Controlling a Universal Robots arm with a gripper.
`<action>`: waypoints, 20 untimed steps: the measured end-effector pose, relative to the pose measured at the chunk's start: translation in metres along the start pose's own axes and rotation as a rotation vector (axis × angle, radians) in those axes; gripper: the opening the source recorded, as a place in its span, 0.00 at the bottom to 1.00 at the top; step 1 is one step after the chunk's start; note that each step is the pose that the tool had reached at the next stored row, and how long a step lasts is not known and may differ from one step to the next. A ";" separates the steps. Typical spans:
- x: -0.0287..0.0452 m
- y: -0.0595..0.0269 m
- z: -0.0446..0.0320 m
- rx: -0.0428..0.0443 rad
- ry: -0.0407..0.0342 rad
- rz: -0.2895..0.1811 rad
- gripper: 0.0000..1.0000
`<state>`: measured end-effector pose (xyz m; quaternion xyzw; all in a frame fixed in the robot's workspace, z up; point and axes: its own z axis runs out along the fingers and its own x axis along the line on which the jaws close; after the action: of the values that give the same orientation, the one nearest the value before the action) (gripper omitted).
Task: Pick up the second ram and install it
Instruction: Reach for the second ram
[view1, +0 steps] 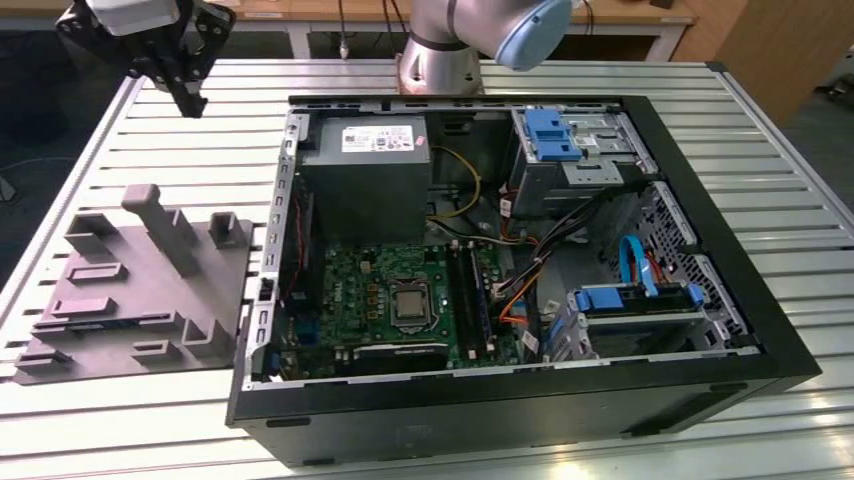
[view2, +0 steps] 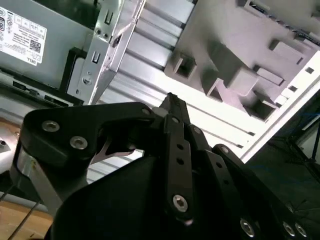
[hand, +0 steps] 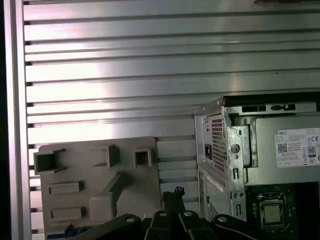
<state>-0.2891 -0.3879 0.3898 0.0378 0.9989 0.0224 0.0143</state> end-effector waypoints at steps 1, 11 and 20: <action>0.0032 -0.0002 0.0003 0.0001 0.0002 0.000 0.10; 0.0273 -0.0034 0.0049 0.0000 0.0001 0.000 0.10; 0.0360 -0.0214 0.0059 0.0000 0.0001 0.000 0.10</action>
<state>-0.3264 -0.4063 0.3820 0.0378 0.9989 0.0224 0.0142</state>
